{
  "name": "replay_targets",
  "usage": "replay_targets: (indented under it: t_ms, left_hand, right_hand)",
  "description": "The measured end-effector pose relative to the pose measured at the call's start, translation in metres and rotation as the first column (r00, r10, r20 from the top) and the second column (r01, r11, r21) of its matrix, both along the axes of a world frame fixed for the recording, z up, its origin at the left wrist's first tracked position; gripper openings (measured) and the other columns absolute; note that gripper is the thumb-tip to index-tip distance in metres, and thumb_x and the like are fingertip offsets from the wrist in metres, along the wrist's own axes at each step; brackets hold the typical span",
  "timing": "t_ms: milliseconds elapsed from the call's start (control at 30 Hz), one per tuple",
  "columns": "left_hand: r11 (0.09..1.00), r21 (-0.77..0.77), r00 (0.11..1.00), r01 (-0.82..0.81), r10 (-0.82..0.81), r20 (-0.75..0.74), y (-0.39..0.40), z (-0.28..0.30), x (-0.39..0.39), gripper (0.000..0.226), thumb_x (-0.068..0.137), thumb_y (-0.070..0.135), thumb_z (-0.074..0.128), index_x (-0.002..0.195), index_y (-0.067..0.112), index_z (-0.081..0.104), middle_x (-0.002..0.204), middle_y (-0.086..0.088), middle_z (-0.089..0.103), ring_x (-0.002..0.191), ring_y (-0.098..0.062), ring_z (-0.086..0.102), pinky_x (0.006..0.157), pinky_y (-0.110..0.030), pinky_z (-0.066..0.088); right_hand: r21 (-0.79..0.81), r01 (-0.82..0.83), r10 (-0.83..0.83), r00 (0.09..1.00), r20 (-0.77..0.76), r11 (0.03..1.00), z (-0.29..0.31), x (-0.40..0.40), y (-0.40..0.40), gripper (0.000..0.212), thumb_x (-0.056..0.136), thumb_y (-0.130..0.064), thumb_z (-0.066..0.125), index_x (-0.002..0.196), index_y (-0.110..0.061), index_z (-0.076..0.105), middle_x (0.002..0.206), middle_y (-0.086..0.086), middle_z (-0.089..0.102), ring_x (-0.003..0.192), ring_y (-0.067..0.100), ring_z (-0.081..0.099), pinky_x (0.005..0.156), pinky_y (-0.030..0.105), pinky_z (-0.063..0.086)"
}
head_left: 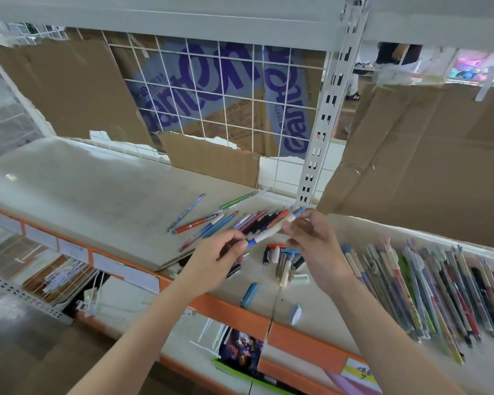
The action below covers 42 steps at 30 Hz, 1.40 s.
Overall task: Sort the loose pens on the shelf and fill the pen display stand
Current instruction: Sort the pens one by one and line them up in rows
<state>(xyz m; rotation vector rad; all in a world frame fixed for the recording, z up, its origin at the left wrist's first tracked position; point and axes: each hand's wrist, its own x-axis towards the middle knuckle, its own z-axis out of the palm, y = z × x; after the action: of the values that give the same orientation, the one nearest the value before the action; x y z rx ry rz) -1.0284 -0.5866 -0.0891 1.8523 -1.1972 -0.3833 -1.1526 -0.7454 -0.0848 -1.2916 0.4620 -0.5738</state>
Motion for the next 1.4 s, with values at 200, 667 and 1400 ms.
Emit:
replay_targets:
  t_ms: [200, 667, 1400]
  left_hand:
    - [0.993, -0.015, 0.976, -0.115, 0.111, -0.186, -0.015, 0.0, -0.012, 0.024, 0.093, 0.014, 0.053, 0.069, 0.016, 0.053, 0.055, 0.012, 0.051, 0.046, 0.003, 0.042, 0.05, -0.01, 0.034]
    - [0.906, 0.137, 0.897, -0.401, 0.358, 0.258, -0.023, -0.02, 0.052, 0.018, 0.093, 0.022, 0.055, 0.102, 0.01, 0.065, 0.1, -0.002, 0.06, 0.081, -0.014, 0.056, 0.073, -0.024, 0.041]
    - [0.811, 0.194, 0.833, -0.551, 0.549, 0.071, 0.016, -0.043, 0.088, 0.018, 0.092, 0.006, 0.05, 0.102, 0.01, 0.065, 0.103, -0.009, 0.064, 0.085, -0.017, 0.051, 0.071, -0.021, 0.031]
  right_hand:
    - [0.073, 0.077, -0.08, 0.996, 0.035, 0.994, -0.012, 0.01, 0.025, 0.007, 0.087, -0.009, 0.061, 0.083, -0.005, 0.058, 0.076, 0.008, 0.063, 0.077, 0.024, 0.055, 0.072, 0.033, 0.042]
    - [-0.562, 0.075, -0.359, 0.837, -0.414, 0.824, -0.014, -0.013, -0.035, 0.01, 0.091, -0.027, 0.059, 0.093, -0.018, 0.056, 0.068, 0.0, 0.06, 0.058, 0.009, 0.056, 0.052, 0.016, 0.038]
    - [-0.843, -0.3, -0.262, 0.857, -0.444, 0.447, -0.028, -0.019, -0.003, 0.01, 0.086, -0.005, 0.058, 0.091, -0.006, 0.067, 0.094, 0.009, 0.062, 0.081, 0.03, 0.061, 0.07, 0.034, 0.045]
